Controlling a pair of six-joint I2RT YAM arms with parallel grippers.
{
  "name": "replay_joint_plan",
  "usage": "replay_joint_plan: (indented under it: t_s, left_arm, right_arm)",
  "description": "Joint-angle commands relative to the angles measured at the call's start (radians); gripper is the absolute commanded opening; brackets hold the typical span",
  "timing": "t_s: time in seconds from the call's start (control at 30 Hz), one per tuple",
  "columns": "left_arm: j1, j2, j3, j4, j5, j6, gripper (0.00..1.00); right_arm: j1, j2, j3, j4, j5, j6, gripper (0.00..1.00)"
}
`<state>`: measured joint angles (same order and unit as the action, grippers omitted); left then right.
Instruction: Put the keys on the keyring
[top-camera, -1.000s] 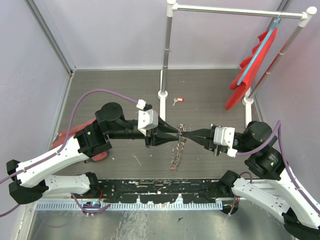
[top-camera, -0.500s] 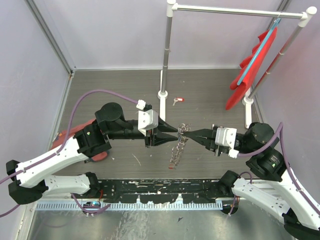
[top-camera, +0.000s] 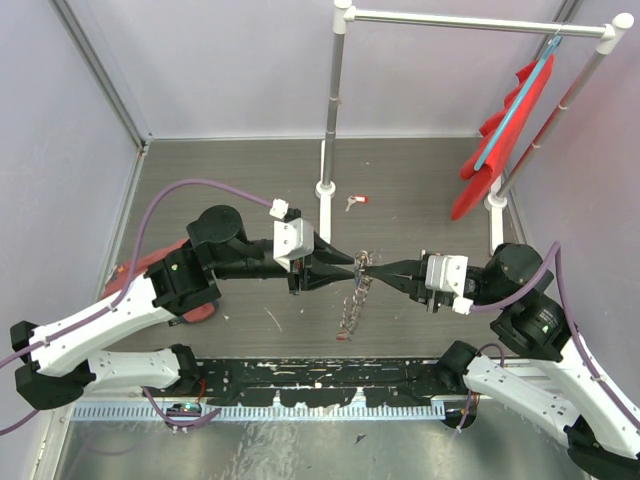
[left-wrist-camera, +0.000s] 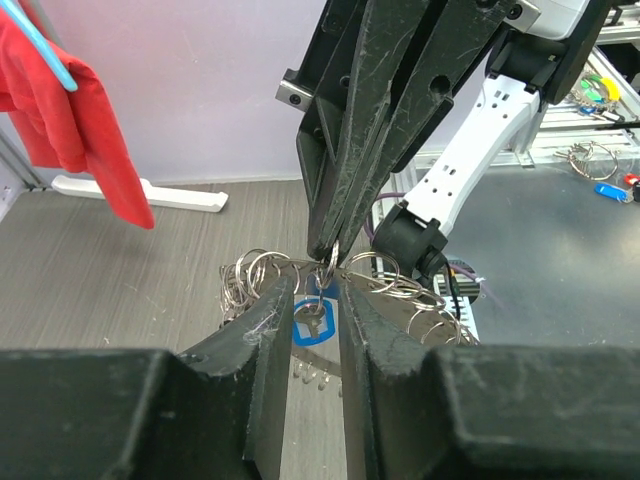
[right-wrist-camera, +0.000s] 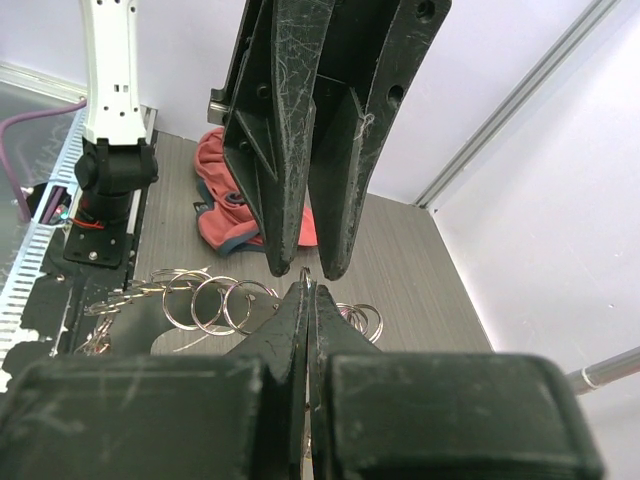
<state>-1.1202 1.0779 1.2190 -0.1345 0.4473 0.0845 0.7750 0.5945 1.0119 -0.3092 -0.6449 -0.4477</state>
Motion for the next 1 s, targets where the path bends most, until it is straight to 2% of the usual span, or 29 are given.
replay_joint_plan:
  t_s: [0.0, 0.63, 0.77, 0.83, 0.9, 0.97]
  left_arm:
    - [-0.003, 0.007, -0.011, 0.038, 0.023, -0.006, 0.30]
    - [-0.003, 0.035, 0.005, 0.050, 0.050, -0.016, 0.21]
    - [-0.003, 0.037, 0.012, 0.052, 0.050, -0.017, 0.13]
    - [-0.003, 0.035, 0.014, 0.052, 0.048, -0.016, 0.02]
    - [-0.003, 0.032, 0.015, 0.048, 0.042, -0.013, 0.00]
    - [-0.003, 0.031, 0.019, 0.035, 0.035, -0.008, 0.00]
  right_arm:
    - [0.000, 0.005, 0.046, 0.070, -0.010, -0.009, 0.01]
    - [0.000, 0.008, 0.042, 0.087, -0.012, 0.002, 0.01]
    - [0.000, 0.011, 0.037, 0.087, -0.013, 0.003, 0.01]
    - [0.001, 0.011, 0.033, 0.087, -0.011, 0.003, 0.01]
    - [0.001, 0.011, 0.032, 0.087, -0.009, 0.003, 0.02]
    - [0.000, 0.010, 0.035, 0.087, -0.004, 0.004, 0.09]
